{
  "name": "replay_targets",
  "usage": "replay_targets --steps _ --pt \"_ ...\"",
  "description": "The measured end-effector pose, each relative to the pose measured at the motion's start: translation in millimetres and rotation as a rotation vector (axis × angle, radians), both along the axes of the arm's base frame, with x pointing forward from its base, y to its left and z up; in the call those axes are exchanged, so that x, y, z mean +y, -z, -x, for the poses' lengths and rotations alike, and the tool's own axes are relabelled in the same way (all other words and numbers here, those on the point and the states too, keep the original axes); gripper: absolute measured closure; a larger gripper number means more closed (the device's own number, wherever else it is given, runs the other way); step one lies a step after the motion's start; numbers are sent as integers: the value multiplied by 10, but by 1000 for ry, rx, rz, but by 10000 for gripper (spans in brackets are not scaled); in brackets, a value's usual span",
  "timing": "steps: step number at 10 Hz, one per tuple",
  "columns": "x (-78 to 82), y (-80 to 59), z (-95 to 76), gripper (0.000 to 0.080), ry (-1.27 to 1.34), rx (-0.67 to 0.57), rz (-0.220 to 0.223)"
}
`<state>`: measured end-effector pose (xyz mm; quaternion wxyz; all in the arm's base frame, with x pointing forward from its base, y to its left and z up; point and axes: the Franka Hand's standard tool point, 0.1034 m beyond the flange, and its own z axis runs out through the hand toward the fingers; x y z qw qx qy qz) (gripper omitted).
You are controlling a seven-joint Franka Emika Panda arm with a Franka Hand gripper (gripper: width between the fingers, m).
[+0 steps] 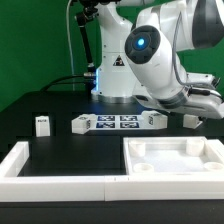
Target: Assemble square table
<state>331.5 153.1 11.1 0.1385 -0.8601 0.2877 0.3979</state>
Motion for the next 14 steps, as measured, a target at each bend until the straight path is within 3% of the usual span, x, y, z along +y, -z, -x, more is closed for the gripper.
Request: replay_targets --steps 3,5,7,8,9,14 --pt "123 37 16 150 -3 18 3" --pt "102 43 21 150 0 20 5" --pt "101 44 22 388 0 20 5" --pt "101 44 23 388 0 21 5" --pt "100 44 23 511 0 21 5" --pt "100 43 23 511 0 21 5"
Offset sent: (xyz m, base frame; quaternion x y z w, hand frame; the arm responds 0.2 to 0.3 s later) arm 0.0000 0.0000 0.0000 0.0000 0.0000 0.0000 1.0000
